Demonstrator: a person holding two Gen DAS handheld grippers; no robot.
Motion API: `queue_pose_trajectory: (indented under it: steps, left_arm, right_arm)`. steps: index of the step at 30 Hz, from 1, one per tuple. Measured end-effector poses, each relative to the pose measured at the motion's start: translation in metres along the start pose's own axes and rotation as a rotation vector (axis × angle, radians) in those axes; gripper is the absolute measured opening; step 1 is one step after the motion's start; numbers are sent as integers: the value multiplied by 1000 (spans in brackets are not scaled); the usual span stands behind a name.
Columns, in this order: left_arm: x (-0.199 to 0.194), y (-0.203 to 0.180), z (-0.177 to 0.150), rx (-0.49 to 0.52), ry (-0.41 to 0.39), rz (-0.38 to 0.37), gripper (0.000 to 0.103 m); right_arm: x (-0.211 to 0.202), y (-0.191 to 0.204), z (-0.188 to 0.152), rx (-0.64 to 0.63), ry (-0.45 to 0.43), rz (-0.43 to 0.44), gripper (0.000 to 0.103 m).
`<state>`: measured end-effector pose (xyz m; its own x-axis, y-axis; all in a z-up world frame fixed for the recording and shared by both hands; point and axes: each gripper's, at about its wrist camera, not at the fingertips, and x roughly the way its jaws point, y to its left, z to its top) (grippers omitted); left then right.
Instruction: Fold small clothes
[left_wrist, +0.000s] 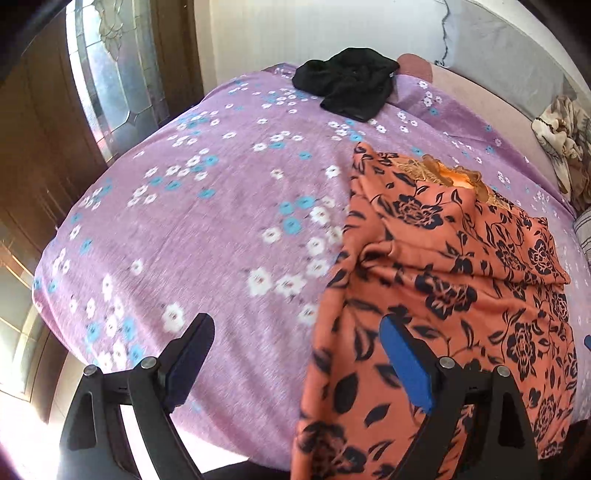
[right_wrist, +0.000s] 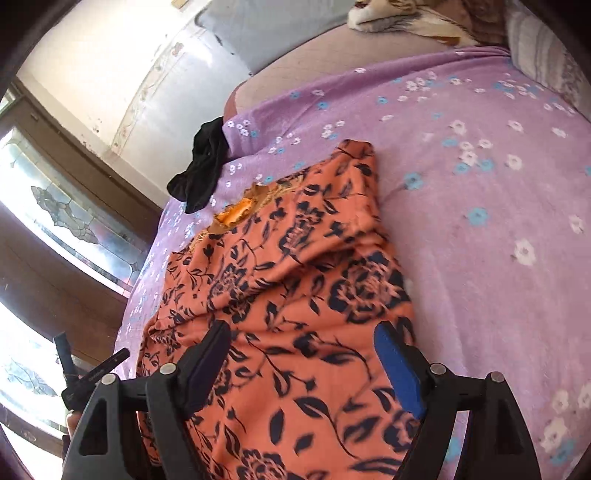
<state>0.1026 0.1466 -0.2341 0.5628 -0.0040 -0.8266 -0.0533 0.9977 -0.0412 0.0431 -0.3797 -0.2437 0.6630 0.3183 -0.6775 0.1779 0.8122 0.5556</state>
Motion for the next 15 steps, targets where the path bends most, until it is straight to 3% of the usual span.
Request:
queue_pose_trajectory:
  steps: [5, 9, 12, 15]
  left_arm:
    - [-14, 9, -36, 4, 84, -89, 92]
    - [-8, 7, -63, 83, 144, -9, 92]
    - [2, 26, -80, 13, 224, -68, 89]
    - [9, 30, -85, -29, 254, -129, 60]
  right_arm:
    - [-25, -28, -17, 57, 28, 13, 83]
    - [-34, -38, -34, 69, 70, 8, 83]
    - [-38, -44, -48, 78, 114, -3, 83]
    - [-39, -55, -61, 103, 159, -6, 83]
